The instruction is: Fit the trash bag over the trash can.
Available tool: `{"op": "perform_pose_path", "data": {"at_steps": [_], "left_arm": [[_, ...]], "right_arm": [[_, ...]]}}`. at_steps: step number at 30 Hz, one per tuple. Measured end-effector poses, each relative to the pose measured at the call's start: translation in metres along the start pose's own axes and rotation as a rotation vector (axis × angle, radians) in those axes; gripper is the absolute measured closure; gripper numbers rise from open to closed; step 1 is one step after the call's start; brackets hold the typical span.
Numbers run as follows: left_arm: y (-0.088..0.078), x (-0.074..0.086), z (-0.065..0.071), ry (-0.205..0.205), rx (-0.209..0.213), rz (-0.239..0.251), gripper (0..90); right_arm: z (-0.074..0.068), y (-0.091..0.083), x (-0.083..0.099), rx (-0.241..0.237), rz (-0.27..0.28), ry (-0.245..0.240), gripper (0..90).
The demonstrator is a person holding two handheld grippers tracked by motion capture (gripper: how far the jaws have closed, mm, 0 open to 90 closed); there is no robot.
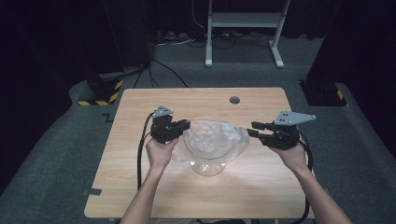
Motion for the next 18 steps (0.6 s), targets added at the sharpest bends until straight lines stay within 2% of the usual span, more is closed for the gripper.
{"op": "perform_pose_path", "data": {"at_steps": [4, 8, 10, 13, 16, 18], "left_arm": [[-0.003, -0.002, 0.001, 0.002, -0.001, 0.001, 77.7], [-0.003, -0.003, 0.003, 0.022, -0.011, -0.002, 77.8], [-0.002, -0.003, 0.004, 0.030, -0.015, -0.005, 77.8], [-0.001, -0.003, 0.004, 0.032, -0.018, -0.008, 78.0], [-0.001, -0.003, 0.004, 0.033, -0.017, -0.008, 78.1], [-0.001, -0.002, 0.003, 0.032, -0.020, -0.006, 78.1]], "right_arm": [[-0.011, -0.006, -0.018, 0.013, 0.028, -0.022, 57.1], [-0.016, -0.010, -0.029, 0.008, 0.060, -0.014, 54.7], [-0.018, -0.011, -0.032, 0.024, 0.064, -0.025, 54.3], [-0.016, -0.011, -0.032, 0.049, 0.032, -0.020, 54.7], [-0.009, -0.005, -0.023, 0.065, -0.050, -0.004, 54.9], [-0.004, -0.003, -0.016, 0.073, -0.080, 0.011, 54.9]]}}
Point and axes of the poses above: each handheld gripper's, and its own axes: y roughly forward along the jaws, x roughly out of its underside, z roughly to its right, the point moved 2 cm from there along y, roughly forward along the jaws, and after that the axes turned 7 degrees about -x, right-handed, at the moved point
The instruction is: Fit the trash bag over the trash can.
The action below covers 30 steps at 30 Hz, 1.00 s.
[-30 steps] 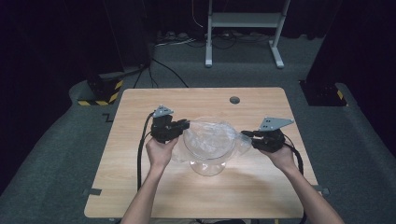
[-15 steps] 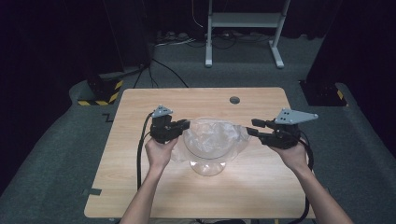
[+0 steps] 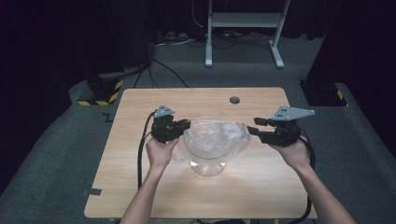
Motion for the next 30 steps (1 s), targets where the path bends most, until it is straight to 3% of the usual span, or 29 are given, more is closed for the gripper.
{"op": "perform_pose_path", "data": {"at_steps": [5, 10, 13, 17, 21, 24, 30], "left_arm": [[0.000, 0.002, -0.005, -0.009, -0.013, -0.003, 78.3], [0.002, 0.004, -0.013, -0.055, -0.017, 0.000, 78.5], [0.002, 0.004, -0.012, -0.046, -0.019, 0.000, 78.3], [-0.001, 0.003, -0.008, -0.046, -0.013, 0.007, 70.5], [-0.001, 0.001, -0.006, -0.039, -0.017, 0.011, 66.7], [0.001, -0.001, -0.003, -0.031, -0.014, 0.013, 65.8], [0.003, -0.003, 0.003, -0.002, -0.022, 0.005, 66.1]], "right_arm": [[0.008, 0.004, 0.012, -0.005, -0.018, 0.036, 54.9], [0.014, 0.013, 0.025, 0.009, -0.055, 0.040, 56.0], [0.023, 0.021, 0.036, 0.017, -0.082, 0.072, 56.4], [0.031, 0.019, 0.040, 0.028, -0.050, 0.117, 56.4], [0.024, -0.001, 0.026, 0.034, 0.037, 0.097, 56.1], [0.012, -0.014, 0.011, 0.023, 0.088, 0.054, 55.3], [-0.014, -0.016, -0.009, -0.062, 0.132, 0.001, 53.2]]}}
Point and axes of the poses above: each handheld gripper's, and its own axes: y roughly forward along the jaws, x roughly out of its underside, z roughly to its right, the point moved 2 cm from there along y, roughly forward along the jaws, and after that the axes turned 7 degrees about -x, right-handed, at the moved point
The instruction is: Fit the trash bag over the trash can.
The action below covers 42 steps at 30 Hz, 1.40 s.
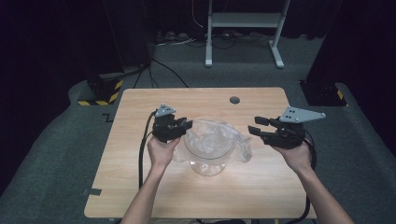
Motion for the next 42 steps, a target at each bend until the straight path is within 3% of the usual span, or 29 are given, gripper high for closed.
{"op": "perform_pose_path", "data": {"at_steps": [4, 7, 8, 12, 17, 25, 34, 37, 42], "left_arm": [[-0.001, 0.000, -0.001, 0.003, -0.001, -0.001, 66.5], [-0.002, 0.001, -0.001, 0.005, -0.007, 0.004, 66.8], [-0.003, 0.001, -0.002, 0.004, -0.007, 0.005, 66.8], [-0.003, 0.003, -0.004, 0.004, -0.007, 0.009, 67.3], [-0.001, 0.005, -0.004, 0.001, -0.003, 0.007, 68.1], [0.002, 0.001, -0.005, 0.003, 0.015, 0.012, 75.2], [0.017, 0.001, -0.018, -0.080, 0.074, 0.004, 82.6], [0.020, 0.001, -0.025, -0.137, 0.112, 0.004, 84.8], [0.028, 0.003, -0.035, -0.190, 0.151, -0.032, 89.0]], "right_arm": [[-0.012, 0.013, -0.006, -0.054, -0.006, -0.020, 50.7], [-0.017, 0.026, -0.004, -0.071, -0.049, -0.022, 49.3], [-0.017, 0.031, -0.001, -0.060, -0.075, -0.034, 49.9], [-0.009, 0.048, 0.015, 0.009, -0.182, -0.073, 70.1], [0.009, 0.056, 0.031, 0.037, -0.226, -0.040, 89.7], [0.023, 0.067, 0.038, 0.076, -0.229, -0.034, 90.0], [0.040, 0.081, 0.042, 0.082, -0.203, 0.034, 90.0], [0.044, 0.085, 0.042, 0.073, -0.198, 0.057, 90.0], [0.049, 0.092, 0.045, 0.071, -0.207, 0.081, 90.0]]}}
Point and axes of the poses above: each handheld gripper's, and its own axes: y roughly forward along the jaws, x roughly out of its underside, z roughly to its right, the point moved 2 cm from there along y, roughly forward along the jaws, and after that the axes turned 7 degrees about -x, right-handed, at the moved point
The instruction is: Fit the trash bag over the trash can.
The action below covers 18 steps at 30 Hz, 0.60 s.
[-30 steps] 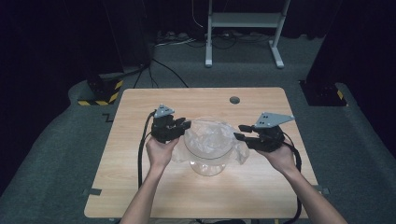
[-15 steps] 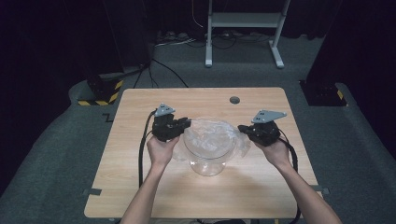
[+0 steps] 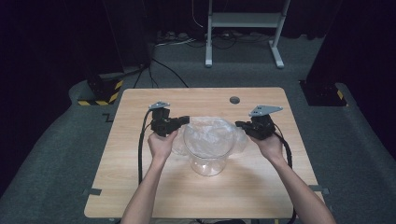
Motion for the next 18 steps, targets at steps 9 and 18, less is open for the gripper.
{"op": "perform_pose_path", "data": {"at_steps": [9, 18], "left_arm": [[0.004, 0.002, -0.007, -0.028, 0.011, -0.061, 89.8], [-0.015, -0.003, 0.004, 0.021, -0.037, 0.048, 59.6]], "right_arm": [[0.012, 0.004, 0.007, 0.009, -0.019, 0.049, 90.0], [-0.007, -0.038, -0.021, 0.005, 0.153, 0.009, 70.4]]}}
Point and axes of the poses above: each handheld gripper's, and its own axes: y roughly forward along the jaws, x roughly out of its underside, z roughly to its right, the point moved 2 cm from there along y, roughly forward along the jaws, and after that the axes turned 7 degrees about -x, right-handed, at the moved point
